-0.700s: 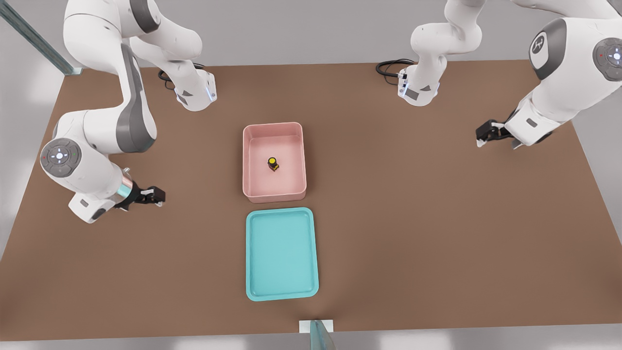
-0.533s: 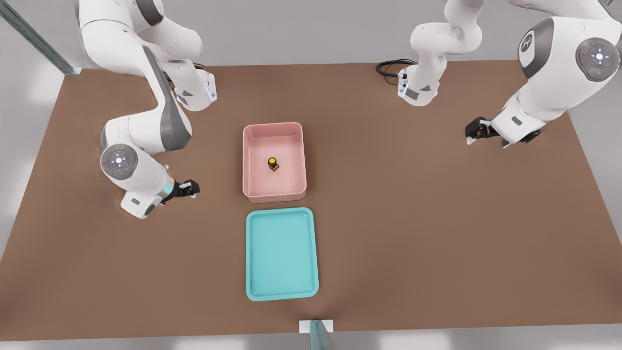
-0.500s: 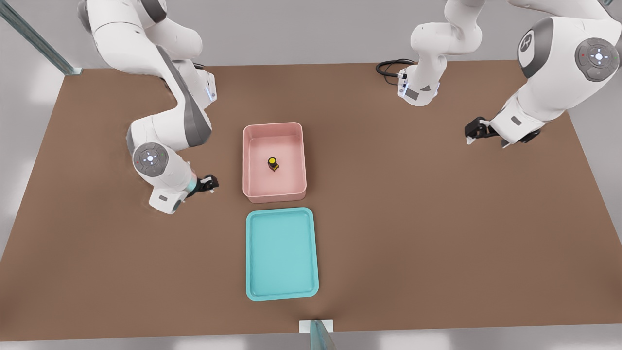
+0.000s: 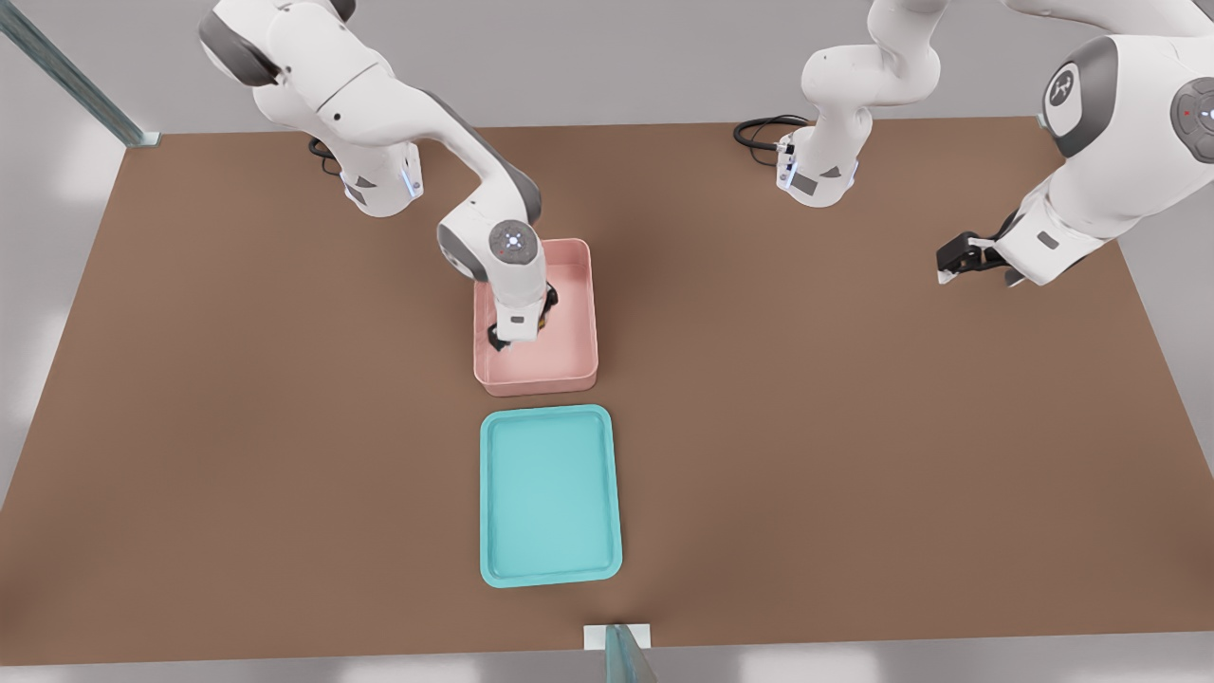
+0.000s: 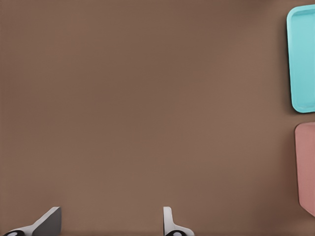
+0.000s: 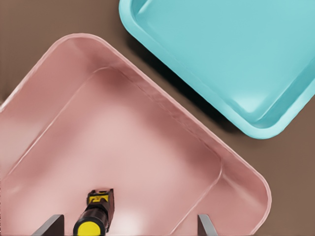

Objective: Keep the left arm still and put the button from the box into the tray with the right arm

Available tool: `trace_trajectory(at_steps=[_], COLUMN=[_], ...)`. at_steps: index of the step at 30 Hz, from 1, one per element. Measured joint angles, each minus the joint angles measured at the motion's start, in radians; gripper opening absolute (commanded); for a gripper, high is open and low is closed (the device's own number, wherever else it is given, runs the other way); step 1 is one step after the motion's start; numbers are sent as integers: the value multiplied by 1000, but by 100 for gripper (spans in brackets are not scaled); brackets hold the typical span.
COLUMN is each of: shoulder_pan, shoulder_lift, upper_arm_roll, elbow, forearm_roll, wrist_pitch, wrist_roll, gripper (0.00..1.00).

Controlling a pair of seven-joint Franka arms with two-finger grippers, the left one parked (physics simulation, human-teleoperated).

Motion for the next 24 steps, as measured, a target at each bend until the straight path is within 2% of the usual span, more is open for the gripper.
trace_trajectory(at_steps=[5,19,21,22,23,24], shoulder_pan=[4,21,22,22,22,21], shoulder_lift=[2,126,153,159,164,167], upper_arm_roll=[30,25,19,18,18,17], elbow=[-72,-105,-105,-105,-105,-105], forearm_roll=[-11,-156,-167,-170,-173,-174], wrist_pitch=[38,106,126,134,141,147], wrist_roll=[25,68,72,73,75,76], gripper=[100,99,93,81,57,44])
